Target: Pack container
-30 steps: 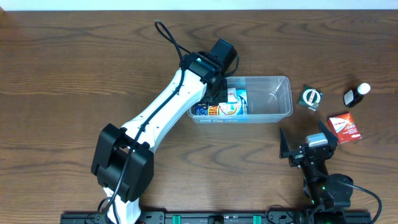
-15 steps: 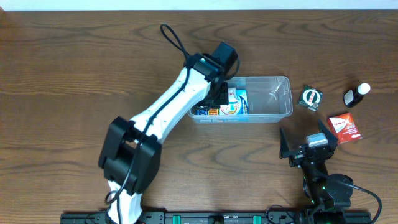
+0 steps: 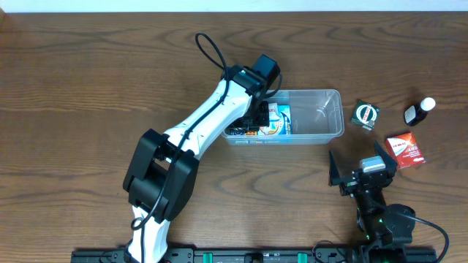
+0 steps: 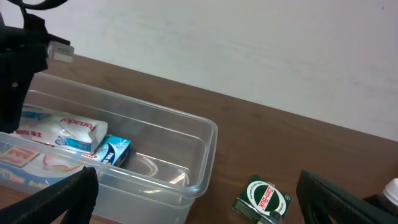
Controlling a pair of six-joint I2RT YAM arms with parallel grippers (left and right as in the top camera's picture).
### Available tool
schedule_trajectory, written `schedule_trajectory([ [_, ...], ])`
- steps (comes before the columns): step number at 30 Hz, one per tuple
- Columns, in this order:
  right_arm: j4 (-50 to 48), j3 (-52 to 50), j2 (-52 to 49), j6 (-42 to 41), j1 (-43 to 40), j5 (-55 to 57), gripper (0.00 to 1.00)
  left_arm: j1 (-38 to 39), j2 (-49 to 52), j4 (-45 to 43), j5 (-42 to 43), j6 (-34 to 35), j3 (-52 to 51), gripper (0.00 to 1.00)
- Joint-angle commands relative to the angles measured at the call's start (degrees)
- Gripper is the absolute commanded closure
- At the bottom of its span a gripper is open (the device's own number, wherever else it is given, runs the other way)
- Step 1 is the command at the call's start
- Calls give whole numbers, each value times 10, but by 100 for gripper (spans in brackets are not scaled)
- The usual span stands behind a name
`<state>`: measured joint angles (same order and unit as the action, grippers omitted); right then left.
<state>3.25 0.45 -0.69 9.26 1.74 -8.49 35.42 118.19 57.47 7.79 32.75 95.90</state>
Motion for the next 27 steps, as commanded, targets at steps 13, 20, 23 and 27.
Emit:
schedule_trajectory([
  [13,2,-1,2,-4,5,1,1,0,3,-25,-27,-8,-12,94],
  [20,2,-1,2,-4,5,1,1,0,17,-25,-27,-8,-12,94],
  [23,2,-1,2,-4,5,2,1,0,20,-25,-27,-8,-12,94],
  [27,2,-1,2,-4,5,1,1,0,20,-25,-30,-8,-12,94],
])
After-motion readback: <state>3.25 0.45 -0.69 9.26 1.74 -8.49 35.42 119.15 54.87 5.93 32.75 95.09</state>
